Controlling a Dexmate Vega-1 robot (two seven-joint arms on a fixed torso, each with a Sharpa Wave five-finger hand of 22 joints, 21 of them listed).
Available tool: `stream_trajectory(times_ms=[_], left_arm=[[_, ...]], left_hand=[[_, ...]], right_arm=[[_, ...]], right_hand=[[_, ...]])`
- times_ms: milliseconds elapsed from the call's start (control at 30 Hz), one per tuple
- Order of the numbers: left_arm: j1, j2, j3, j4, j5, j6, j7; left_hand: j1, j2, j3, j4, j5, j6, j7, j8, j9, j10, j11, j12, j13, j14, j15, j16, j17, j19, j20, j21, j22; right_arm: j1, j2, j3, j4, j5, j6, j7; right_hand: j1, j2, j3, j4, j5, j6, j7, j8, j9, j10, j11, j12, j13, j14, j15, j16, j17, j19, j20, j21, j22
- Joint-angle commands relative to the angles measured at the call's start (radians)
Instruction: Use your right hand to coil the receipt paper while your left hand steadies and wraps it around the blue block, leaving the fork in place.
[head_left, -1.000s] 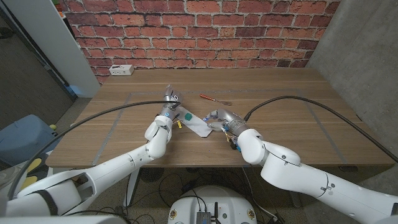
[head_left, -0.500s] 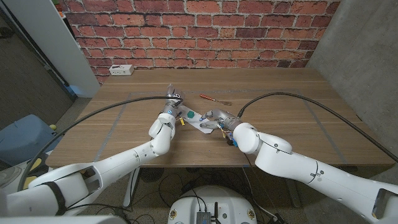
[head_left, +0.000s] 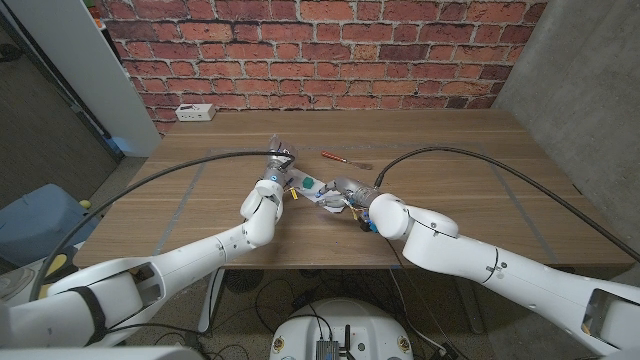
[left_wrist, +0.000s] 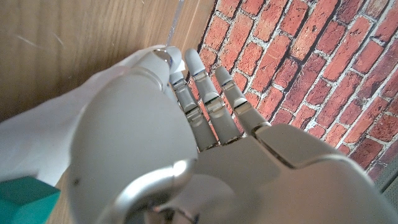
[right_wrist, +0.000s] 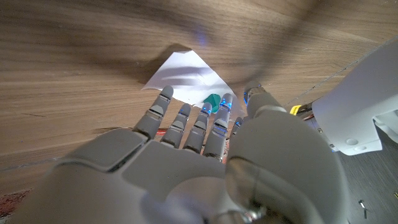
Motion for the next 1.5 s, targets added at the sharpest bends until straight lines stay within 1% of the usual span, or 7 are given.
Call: stream_trajectory(times_ms=[33,300,533,833,933,1100,1500], left_arm=[[-0.010,0.009,0.015,-0.011,-0.011,-0.004,-0.016],[-0.010,0.017,0.016,-0.021,-0.013,-0.012,-0.015],[-0.005,0.025,0.012,-0.035,-0.011,-0.017,-0.019],[0.006,0.045,0.002,-0.063,-0.010,-0.033,-0.007],[0.015,0.065,-0.007,-0.086,-0.021,-0.051,0.031],[0.032,0.101,-0.024,-0.113,-0.025,-0.073,0.135],[0.050,0.176,-0.066,-0.143,-0.021,-0.139,0.365]], left_hand=[[-0.003,-0.005,0.013,0.001,0.009,0.000,-0.001,0.009,0.006,0.054,-0.044,0.163,0.453,0.008,-0.084,-0.002,0.008,-0.002,0.003,0.006,0.002],[-0.006,-0.008,0.018,0.001,0.016,-0.001,-0.004,0.009,0.009,0.052,-0.044,0.162,0.453,0.009,-0.084,-0.005,0.017,-0.004,0.002,0.010,0.003],[-0.009,-0.009,0.020,0.001,0.020,-0.004,-0.005,0.007,0.010,0.052,-0.046,0.161,0.452,0.010,-0.084,-0.007,0.023,-0.006,0.001,0.013,0.003],[-0.014,-0.010,0.024,0.002,0.021,-0.008,-0.012,0.002,0.008,0.042,-0.047,0.156,0.452,0.007,-0.084,-0.012,0.034,-0.010,0.001,0.018,0.004],[-0.016,-0.009,0.025,0.003,0.019,-0.013,-0.019,-0.001,0.007,0.033,-0.047,0.152,0.452,0.004,-0.084,-0.015,0.040,-0.013,0.000,0.021,0.004],[-0.029,0.010,0.017,0.009,-0.029,-0.053,-0.041,-0.040,-0.027,-0.004,-0.046,0.113,0.422,-0.034,-0.083,-0.031,0.069,-0.047,-0.003,0.029,0.009],[-0.051,0.052,-0.005,0.012,-0.138,-0.076,-0.088,-0.065,-0.053,-0.050,-0.043,0.048,0.369,-0.091,-0.084,-0.054,0.092,-0.079,-0.013,0.048,0.012]], right_arm=[[0.057,0.029,-0.052,0.060,-0.039,-0.002,0.051],[0.087,0.043,-0.076,0.086,-0.036,-0.069,0.098],[0.101,0.047,-0.093,0.100,-0.022,-0.115,0.107],[0.117,0.046,-0.099,0.112,0.014,-0.130,0.113],[0.129,0.047,-0.104,0.118,0.029,-0.138,0.123],[0.138,0.045,-0.109,0.122,0.046,-0.141,0.122],[0.156,0.037,-0.122,0.123,0.057,-0.159,0.101]], right_hand=[[-0.007,0.002,0.005,-0.008,0.007,-0.013,0.002,0.000,0.001,-0.008,-0.006,0.001,-0.001,-0.012,-0.008,-0.010,-0.001,-0.012,0.000,-0.007,0.001],[-0.034,0.000,-0.004,-0.001,0.007,-0.022,0.009,0.006,0.001,-0.009,0.000,0.006,-0.002,-0.028,0.002,-0.013,-0.004,-0.036,0.006,-0.016,0.000],[-0.089,-0.006,-0.027,0.022,0.006,-0.009,0.024,0.014,0.000,0.004,0.020,0.013,-0.002,-0.040,0.010,-0.012,-0.005,-0.059,0.010,-0.021,0.001],[-0.156,-0.004,-0.054,0.048,0.011,0.023,0.048,0.024,0.000,0.041,0.050,0.025,-0.003,0.002,-0.003,0.011,-0.006,-0.055,0.015,-0.016,0.001],[-0.166,-0.002,-0.058,0.051,0.012,0.041,0.057,0.029,0.000,0.057,0.058,0.029,-0.003,0.023,-0.004,0.020,-0.007,-0.049,0.017,-0.013,0.001],[-0.181,0.000,-0.066,0.051,0.014,0.051,0.065,0.029,0.000,0.089,0.102,0.037,-0.002,0.057,-0.021,0.033,-0.010,-0.041,0.021,-0.009,0.000],[-0.212,-0.002,-0.080,0.060,0.015,0.053,0.080,0.024,0.001,0.093,0.117,0.033,-0.001,0.050,-0.015,0.030,-0.011,-0.049,0.025,-0.013,0.000]])
